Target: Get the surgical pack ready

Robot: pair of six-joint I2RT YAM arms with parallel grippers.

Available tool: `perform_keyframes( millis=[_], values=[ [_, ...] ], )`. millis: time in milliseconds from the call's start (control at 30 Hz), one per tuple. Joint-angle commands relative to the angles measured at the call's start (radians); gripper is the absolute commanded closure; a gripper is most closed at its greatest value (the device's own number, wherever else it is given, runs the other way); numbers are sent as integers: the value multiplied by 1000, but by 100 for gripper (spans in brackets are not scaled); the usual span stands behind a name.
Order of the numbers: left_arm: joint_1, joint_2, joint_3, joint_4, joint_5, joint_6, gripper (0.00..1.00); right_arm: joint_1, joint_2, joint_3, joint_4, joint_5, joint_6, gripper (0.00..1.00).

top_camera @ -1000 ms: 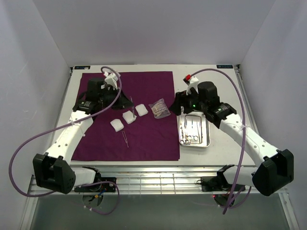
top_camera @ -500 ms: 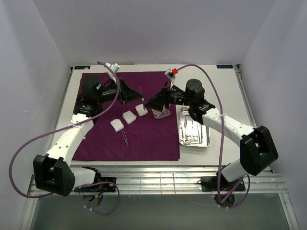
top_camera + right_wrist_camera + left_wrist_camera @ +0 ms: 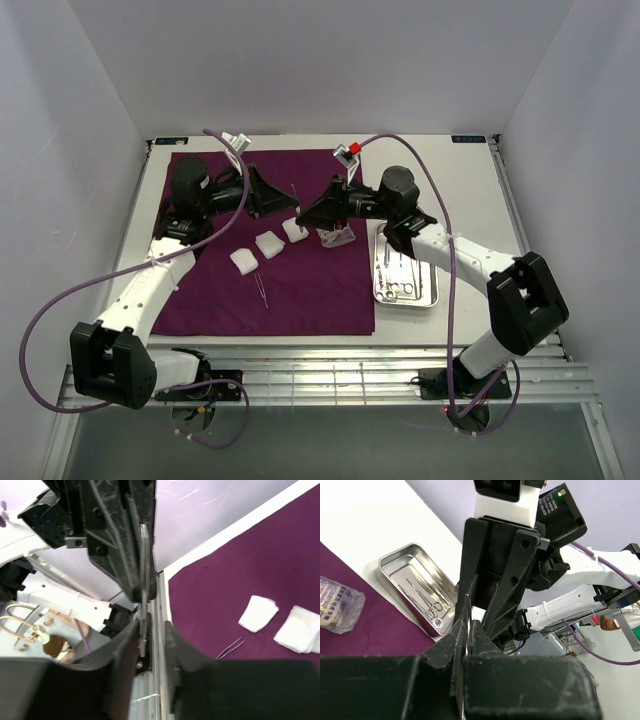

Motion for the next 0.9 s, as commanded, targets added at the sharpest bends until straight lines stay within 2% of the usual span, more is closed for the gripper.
perform_keyframes(
  millis=[0,33,67,100,200,233,267,400,467,567,700,733,800,867],
  values=[
    [-2,-21,-7,19,32,-2,100,5,9,54,64,-16,23,72],
    [0,-19,-7,19,32,-3,100,4,10,54,63,-18,26,84],
    [-2,-21,-9,19,32,-3,100,4,12,56,61,-19,29,89],
    [0,-18,-7,19,32,-3,100,4,10,56,60,-15,29,92],
    [-2,-12,-2,4,17,-2,99,4,0,53,23,3,11,92],
    [0,-2,1,-22,11,1,84,4,-6,54,2,25,-3,92],
    [-2,1,4,-38,0,9,52,4,-17,53,-49,39,-17,92],
    [0,11,14,-92,-17,53,2,4,-56,30,-168,111,-104,92],
    [0,13,27,-146,-56,70,2,1,-83,19,-228,164,-130,92],
    [-2,16,62,-272,-141,150,2,-13,-144,-15,-418,281,-204,92],
    [-2,13,70,-404,-372,248,2,-59,-235,-65,-800,619,-295,92],
    [0,14,67,-444,-411,262,2,-73,-250,-85,-951,768,-310,92],
    [0,22,64,-484,-469,303,2,-119,-292,-119,-1069,960,-313,92],
    [0,30,59,-524,-523,325,2,-148,-338,-180,-1178,1040,-321,92]
  ],
)
